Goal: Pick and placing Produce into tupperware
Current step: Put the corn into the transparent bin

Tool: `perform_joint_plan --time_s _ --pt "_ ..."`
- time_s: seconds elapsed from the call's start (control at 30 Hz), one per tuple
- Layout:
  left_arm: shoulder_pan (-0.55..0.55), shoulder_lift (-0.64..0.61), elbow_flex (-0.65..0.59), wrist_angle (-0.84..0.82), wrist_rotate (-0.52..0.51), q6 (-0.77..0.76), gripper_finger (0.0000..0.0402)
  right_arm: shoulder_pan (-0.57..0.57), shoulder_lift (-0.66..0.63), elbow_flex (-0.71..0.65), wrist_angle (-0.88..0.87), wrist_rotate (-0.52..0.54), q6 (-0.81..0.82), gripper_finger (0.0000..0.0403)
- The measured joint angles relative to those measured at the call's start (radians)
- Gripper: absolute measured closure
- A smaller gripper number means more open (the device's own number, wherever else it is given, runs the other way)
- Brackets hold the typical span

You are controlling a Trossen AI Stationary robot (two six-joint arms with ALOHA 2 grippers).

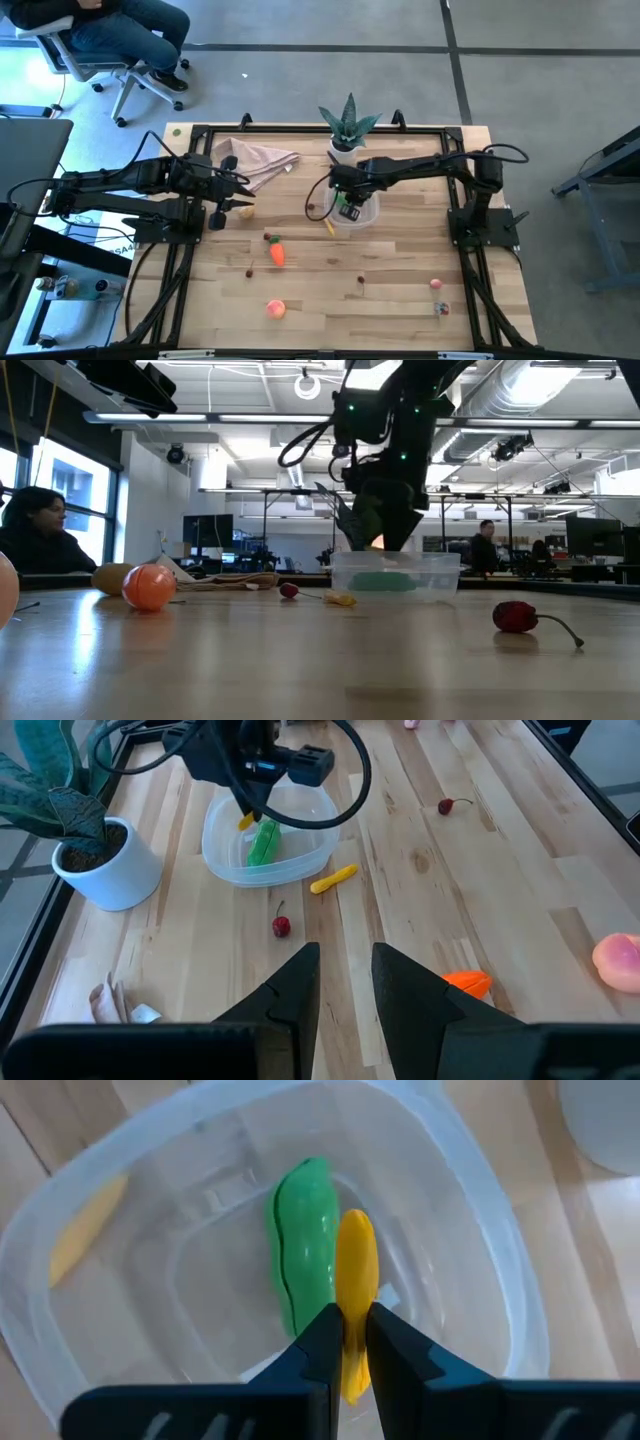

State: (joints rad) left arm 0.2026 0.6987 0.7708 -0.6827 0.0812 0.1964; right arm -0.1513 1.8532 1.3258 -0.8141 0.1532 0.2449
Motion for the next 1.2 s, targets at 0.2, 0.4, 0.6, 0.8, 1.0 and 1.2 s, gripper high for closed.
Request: perform_joint_plan --time_s 0.2,0.4,0.6,0.8,1.0,1.2 --pt "0.0 0.0 0.0 0.0 0.0 0.0 0.0318 0.0 0.005 0.001 0.014 -0.026 -0.001 0.0372" --pt "0.0 0.0 0.0 0.0 0.0 0.0 0.0318 0.0 0.01 0.0 0.037 -0.032 -0.022 0.0372" --pt "0.0 0.0 0.0 0.0 0.0 0.0 0.0318 -0.009 0.009 0.0 0.037 -0.062 -0.019 0.0372" --pt "0.0 0.0 0.0 0.0 0.0 0.0 0.0318 -0.014 0.009 0.0 0.038 -0.072 -0.026 0.0372" --pt "0.0 0.0 0.0 0.0 0.0 0.0 0.0318 -0.015 0.009 0.0 0.04 -0.084 -0.026 0.0372" --pt "0.0 0.0 0.0 0.0 0.0 0.0 0.0318 -0.02 0.009 0.0 0.042 -0.094 -0.025 0.0356"
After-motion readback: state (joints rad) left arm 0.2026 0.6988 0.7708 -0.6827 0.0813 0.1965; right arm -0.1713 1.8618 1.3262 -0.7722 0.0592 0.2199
